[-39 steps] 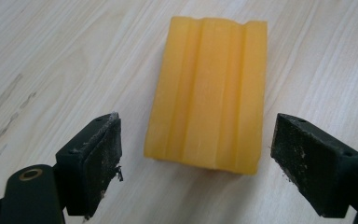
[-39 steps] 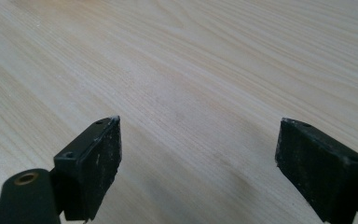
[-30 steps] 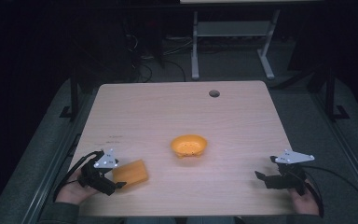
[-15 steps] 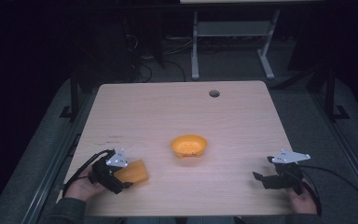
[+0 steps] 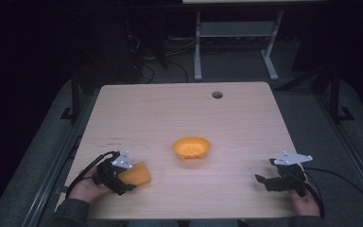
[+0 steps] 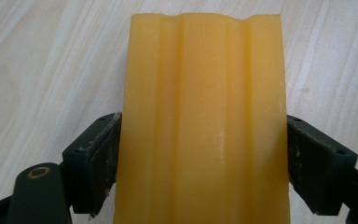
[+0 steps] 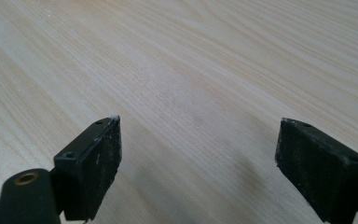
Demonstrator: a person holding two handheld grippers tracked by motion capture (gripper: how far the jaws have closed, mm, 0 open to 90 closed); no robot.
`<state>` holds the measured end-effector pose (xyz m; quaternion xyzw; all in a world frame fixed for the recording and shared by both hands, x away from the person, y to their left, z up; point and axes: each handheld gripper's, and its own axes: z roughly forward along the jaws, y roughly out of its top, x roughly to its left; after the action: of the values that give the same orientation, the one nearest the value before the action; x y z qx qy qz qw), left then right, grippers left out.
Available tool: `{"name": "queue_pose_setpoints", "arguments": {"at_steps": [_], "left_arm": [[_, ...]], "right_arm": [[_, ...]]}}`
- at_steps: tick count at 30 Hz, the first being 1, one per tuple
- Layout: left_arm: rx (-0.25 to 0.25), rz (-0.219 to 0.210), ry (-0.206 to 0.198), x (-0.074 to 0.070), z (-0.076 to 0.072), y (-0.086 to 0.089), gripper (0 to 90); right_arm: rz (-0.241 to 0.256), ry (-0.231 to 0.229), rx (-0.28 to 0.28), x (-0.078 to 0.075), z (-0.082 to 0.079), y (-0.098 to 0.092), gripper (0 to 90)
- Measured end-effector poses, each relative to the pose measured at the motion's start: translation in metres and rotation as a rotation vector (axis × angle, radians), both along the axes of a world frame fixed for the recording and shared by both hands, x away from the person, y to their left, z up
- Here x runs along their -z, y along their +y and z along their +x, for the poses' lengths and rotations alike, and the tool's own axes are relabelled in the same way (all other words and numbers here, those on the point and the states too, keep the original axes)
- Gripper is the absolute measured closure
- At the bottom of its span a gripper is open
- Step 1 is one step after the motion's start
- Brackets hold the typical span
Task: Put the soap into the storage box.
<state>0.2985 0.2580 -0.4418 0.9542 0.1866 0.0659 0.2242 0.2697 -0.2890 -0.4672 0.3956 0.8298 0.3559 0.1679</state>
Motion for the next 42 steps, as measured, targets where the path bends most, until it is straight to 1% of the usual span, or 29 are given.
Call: {"name": "queue_pose_setpoints", "arguments": {"at_steps": [7, 9, 11, 12, 15, 17, 21, 24, 25, 26, 30, 33, 35, 36, 37, 39, 41, 42], "left_arm": [[0.0, 0.005, 0.004, 0.0016, 0.0011, -0.0007, 18.1], [-0.004, 0.007, 0.018, 0.0026, 0.001, -0.0014, 18.1], [-0.002, 0.014, 0.023, 0.004, 0.0017, -0.0022, 18.1], [0.006, 0.025, 0.018, 0.0046, 0.0023, -0.0027, 18.2], [0.0, 0.024, 0.041, 0.0058, 0.0035, -0.0036, 18.6], [-0.001, 0.019, 0.042, 0.0062, 0.0039, -0.0036, 19.2], [-0.001, 0.021, 0.052, 0.0061, 0.0046, -0.0035, 19.5], [-0.002, 0.03, 0.066, 0.0058, 0.0057, -0.0044, 19.6], [-0.007, 0.026, 0.067, 0.0062, 0.0059, -0.0049, 19.7], [-0.004, 0.036, 0.074, 0.0054, 0.0064, -0.0052, 19.7], [-0.006, 0.033, 0.072, 0.0055, 0.0062, -0.0051, 19.8], [-0.012, 0.023, 0.067, 0.0064, 0.0054, -0.005, 19.8], [-0.004, 0.023, 0.067, 0.0061, 0.0056, -0.0042, 19.8], [-0.005, 0.01, 0.058, 0.0067, 0.005, -0.0028, 19.9], [0.001, 0.011, 0.056, 0.0067, 0.005, -0.002, 19.8], [-0.007, 0.008, 0.059, 0.0068, 0.0048, -0.0028, 19.9], [-0.011, 0.023, 0.065, 0.0061, 0.0052, -0.0043, 19.8], [-0.015, 0.022, 0.067, 0.0065, 0.0052, -0.0051, 19.8]], "right_arm": [[-0.002, 0.002, -0.003, 0.0006, 0.0012, 0.0026, 13.9], [-0.008, 0.0, -0.009, 0.0007, 0.0016, 0.0032, 14.0], [-0.006, 0.001, -0.009, 0.0006, 0.0014, 0.0037, 13.9], [-0.006, 0.001, -0.01, 0.0006, 0.0014, 0.0037, 13.9], [-0.006, 0.001, -0.01, 0.0006, 0.0013, 0.0036, 14.0], [-0.004, 0.001, -0.007, 0.0004, 0.001, 0.0033, 13.9], [-0.003, 0.002, -0.006, 0.0007, 0.0011, 0.003, 13.9], [-0.004, 0.003, -0.006, 0.0007, 0.001, 0.0033, 14.0], [-0.005, 0.003, -0.007, 0.0007, 0.0009, 0.0034, 13.9], [-0.005, 0.002, -0.006, 0.0006, 0.0007, 0.0033, 14.0], [-0.005, 0.002, -0.007, 0.0008, 0.0008, 0.0028, 14.0], [-0.005, 0.003, -0.008, 0.0009, 0.0006, 0.003, 13.9], [-0.005, 0.004, -0.008, 0.0009, 0.0005, 0.0032, 13.9], [-0.005, 0.004, -0.008, 0.0009, 0.0006, 0.0032, 13.9], [-0.006, 0.005, -0.008, 0.0009, 0.0006, 0.0034, 14.0], [-0.006, 0.004, -0.008, 0.0008, 0.0005, 0.0035, 13.9], [-0.007, 0.005, -0.008, 0.0008, 0.0005, 0.0036, 14.0], [-0.011, 0.003, -0.01, 0.001, 0.0007, 0.0034, 13.9]]}}
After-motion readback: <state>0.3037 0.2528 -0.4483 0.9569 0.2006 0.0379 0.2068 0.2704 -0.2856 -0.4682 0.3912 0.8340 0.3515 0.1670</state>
